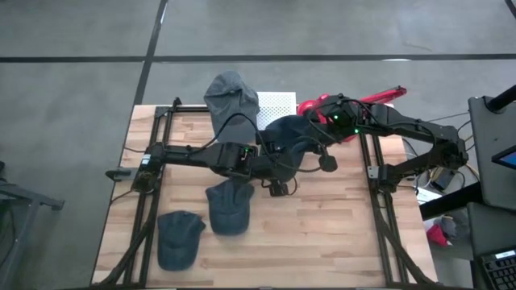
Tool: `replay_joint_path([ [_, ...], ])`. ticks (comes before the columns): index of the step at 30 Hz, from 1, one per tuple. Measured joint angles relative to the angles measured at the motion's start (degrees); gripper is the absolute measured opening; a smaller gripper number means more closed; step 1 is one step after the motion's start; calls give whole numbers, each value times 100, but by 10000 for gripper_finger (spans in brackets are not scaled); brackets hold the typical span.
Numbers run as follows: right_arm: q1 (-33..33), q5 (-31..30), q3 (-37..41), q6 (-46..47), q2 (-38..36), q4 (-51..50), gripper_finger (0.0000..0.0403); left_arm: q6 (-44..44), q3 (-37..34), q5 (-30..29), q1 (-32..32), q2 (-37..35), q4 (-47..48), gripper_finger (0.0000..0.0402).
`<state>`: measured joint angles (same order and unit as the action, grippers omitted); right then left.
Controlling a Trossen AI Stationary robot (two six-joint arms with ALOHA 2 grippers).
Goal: Pick & Place hat
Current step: Put the top blue cap on the shelf
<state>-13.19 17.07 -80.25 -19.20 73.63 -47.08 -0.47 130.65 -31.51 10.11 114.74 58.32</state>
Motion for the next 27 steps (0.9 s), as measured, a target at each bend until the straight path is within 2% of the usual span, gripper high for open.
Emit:
replay_joint_path([
  [6,-9,-148,0,-481,-81,-258,10,-215,0,163,24,-35,-94,27],
  [12,-36,-679,0,-930,-282,-439,9,-407,9,464,88,-199,-131,48],
  [23,-81,-548,0,-1806,-492,-845,8,-838,9,597,394,-623,-207,52],
  [27,-69,-506,0,-2437,-490,-843,8,-1116,9,584,564,-753,-209,52],
])
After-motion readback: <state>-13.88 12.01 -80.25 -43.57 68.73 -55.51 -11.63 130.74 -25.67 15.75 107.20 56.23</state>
